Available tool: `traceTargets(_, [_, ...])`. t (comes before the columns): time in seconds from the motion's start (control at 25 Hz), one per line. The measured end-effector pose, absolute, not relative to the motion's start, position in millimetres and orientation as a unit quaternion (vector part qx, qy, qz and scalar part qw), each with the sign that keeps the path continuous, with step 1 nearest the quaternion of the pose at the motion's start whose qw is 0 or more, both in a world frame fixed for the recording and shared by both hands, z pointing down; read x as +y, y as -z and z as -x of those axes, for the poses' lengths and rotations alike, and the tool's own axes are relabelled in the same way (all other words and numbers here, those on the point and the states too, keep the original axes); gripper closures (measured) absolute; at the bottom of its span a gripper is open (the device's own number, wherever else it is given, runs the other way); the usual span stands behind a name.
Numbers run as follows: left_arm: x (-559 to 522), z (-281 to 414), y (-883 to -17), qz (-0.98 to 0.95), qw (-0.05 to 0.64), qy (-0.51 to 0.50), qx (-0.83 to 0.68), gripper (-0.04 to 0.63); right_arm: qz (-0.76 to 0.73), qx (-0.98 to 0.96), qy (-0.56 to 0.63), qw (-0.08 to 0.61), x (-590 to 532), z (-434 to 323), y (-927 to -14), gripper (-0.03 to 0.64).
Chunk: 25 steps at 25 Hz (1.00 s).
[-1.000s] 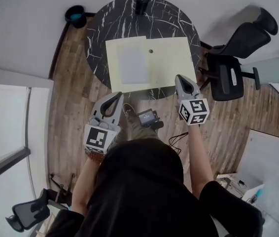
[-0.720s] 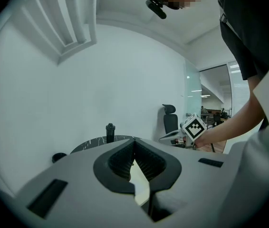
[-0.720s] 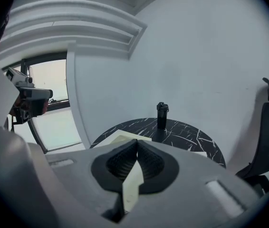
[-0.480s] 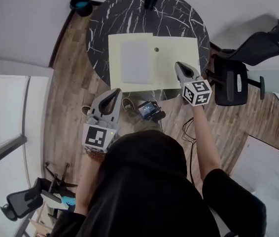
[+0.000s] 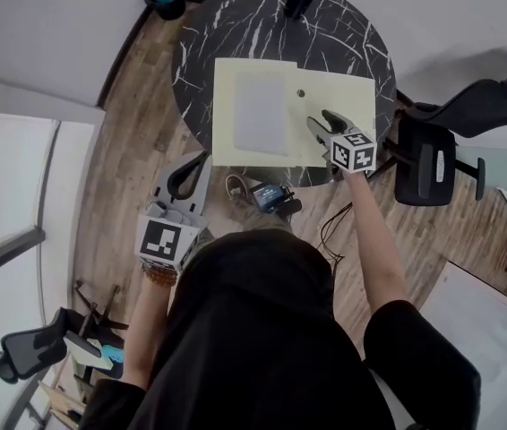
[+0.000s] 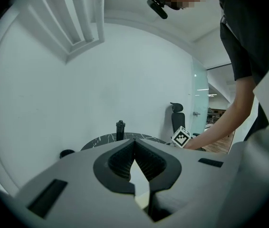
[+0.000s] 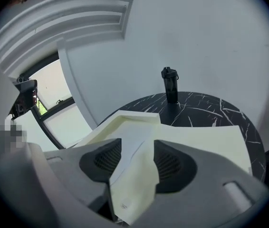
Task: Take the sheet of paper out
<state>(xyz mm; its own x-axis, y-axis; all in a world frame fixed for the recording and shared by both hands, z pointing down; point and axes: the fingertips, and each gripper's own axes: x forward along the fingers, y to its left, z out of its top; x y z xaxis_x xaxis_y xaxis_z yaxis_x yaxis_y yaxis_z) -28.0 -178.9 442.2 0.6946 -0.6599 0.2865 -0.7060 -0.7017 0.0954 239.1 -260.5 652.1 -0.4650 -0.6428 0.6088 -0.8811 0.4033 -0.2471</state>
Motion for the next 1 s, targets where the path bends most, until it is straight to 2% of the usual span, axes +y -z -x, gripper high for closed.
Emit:
traceTargets(0.08, [-177,33,-445,-0.914,0.093,-0.116,-0.378,0.601,-0.459,-0.811,-0.29,0.217,-264,-231,-664,0.405])
traceTargets(0.24, [-168,32,-452,-0.904,0.127,-0.13,-0.388,0.601,-0.433,-0.816,-0.305,0.231,-272,-214,-686,0.405])
traceTargets(0.44, [-162,26,-461,-0.909,0.102,-0.136,-0.38,0.601,-0.422,-0.812,-0.326,0.239,-286,-199,-709,0.408])
traceTargets(0.6, [-161,22,-457,-0.901,0.128,-0.13,-0.394,0.601,-0.412,-0.808,-0.338,0.252,-291,-187,-724,0.419])
traceTargets(0.72, [-160,18,-456,-0.903,0.126,-0.133,-0.389,0.601,-0.417,-0.8,-0.342,0.261,-291,-186,-734,0.454])
traceTargets(1.0, [-169,3,-451,-0.909,0.118,-0.134,-0.375,0.601,-0.427,-0.782,-0.379,0.25,-290,-181,-746,0.454])
